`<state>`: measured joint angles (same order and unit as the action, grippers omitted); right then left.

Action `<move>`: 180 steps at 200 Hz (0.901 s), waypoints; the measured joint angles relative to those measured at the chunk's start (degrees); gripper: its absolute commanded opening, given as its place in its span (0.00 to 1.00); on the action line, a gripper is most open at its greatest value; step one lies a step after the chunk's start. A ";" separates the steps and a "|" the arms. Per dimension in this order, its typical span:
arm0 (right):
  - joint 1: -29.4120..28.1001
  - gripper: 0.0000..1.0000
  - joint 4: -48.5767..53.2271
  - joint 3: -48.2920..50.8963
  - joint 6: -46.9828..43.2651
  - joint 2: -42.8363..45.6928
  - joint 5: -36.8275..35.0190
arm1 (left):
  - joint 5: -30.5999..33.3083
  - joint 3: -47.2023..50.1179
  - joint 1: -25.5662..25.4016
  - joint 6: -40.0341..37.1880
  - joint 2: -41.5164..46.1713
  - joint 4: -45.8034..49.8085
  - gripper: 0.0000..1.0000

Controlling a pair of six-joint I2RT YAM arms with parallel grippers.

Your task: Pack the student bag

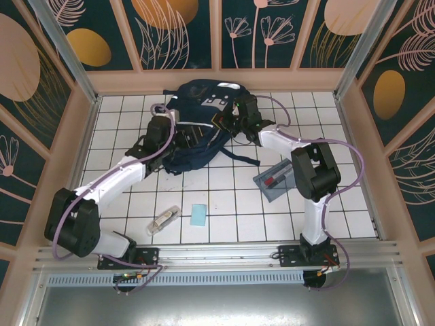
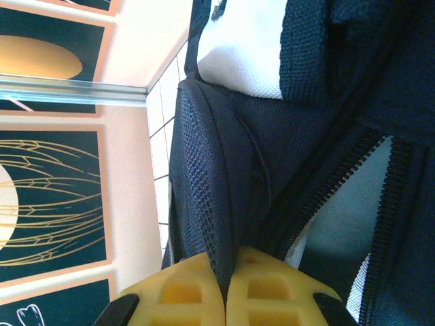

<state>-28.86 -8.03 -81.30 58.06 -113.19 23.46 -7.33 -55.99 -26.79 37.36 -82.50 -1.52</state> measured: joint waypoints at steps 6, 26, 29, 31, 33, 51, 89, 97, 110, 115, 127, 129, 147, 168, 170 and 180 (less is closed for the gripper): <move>0.00 0.00 -0.02 0.00 0.02 0.00 -0.02 | -0.31 -0.79 -0.50 0.07 -0.57 0.48 0.63; 0.00 0.00 0.07 -0.13 0.61 0.00 -0.04 | -0.61 -1.73 -2.86 0.17 -2.36 2.64 0.59; 0.00 0.00 0.15 -0.28 0.63 0.00 -0.04 | -0.61 -1.75 -3.19 0.09 -2.60 3.06 0.58; 0.00 0.00 0.20 -0.37 0.70 0.00 -0.04 | -0.59 -1.77 -3.41 0.15 -2.80 3.39 0.58; 0.00 0.00 0.35 -0.52 0.81 0.00 -0.04 | -0.57 -1.79 -3.65 0.17 -3.04 3.76 0.58; 0.00 0.00 2.25 -3.10 0.94 -0.26 -0.02 | 0.26 -2.23 -5.20 0.13 -4.83 6.71 0.58; -0.74 0.00 5.31 -8.24 0.96 -0.39 -0.87 | 3.80 -6.05 -6.64 -0.17 -8.44 10.34 0.67; -0.90 0.00 5.40 -8.35 0.92 -0.39 -1.31 | 4.55 -7.08 -6.82 -0.17 -9.14 10.95 0.68; -1.11 0.00 5.62 -8.35 0.83 -0.39 -1.79 | 5.49 -8.50 -6.95 0.15 -10.45 11.76 0.68; -1.14 0.00 5.79 -8.35 0.83 -0.39 -2.12 | 5.84 -8.94 -6.97 0.24 -10.88 12.11 0.69; -1.25 0.00 5.99 -8.28 0.83 -0.39 -2.54 | 6.54 -9.51 -6.99 0.42 -11.21 12.70 0.69; -1.25 0.00 5.99 -8.28 0.83 -0.39 -2.58 | 6.64 -9.57 -6.99 0.44 -11.21 12.83 0.70; -1.29 0.00 5.03 -7.39 1.22 -0.39 -2.62 | 7.82 -10.49 -6.99 0.42 -11.19 14.01 0.71; -1.29 0.00 3.72 -6.16 2.16 -0.39 -2.62 | 9.42 -11.63 -6.99 0.37 -11.19 15.56 0.70; -1.29 0.00 3.65 -6.12 2.23 -0.39 -2.60 | 9.51 -11.74 -6.99 0.37 -11.19 15.76 0.70; -1.29 0.00 3.54 -6.08 2.45 -0.39 -2.62 | 10.21 -12.26 -6.99 0.37 -11.19 16.39 0.69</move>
<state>-30.15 -4.49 -87.37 60.51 -113.58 20.84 2.87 -68.25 -33.78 37.74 -93.69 14.87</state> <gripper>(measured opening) 0.058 0.700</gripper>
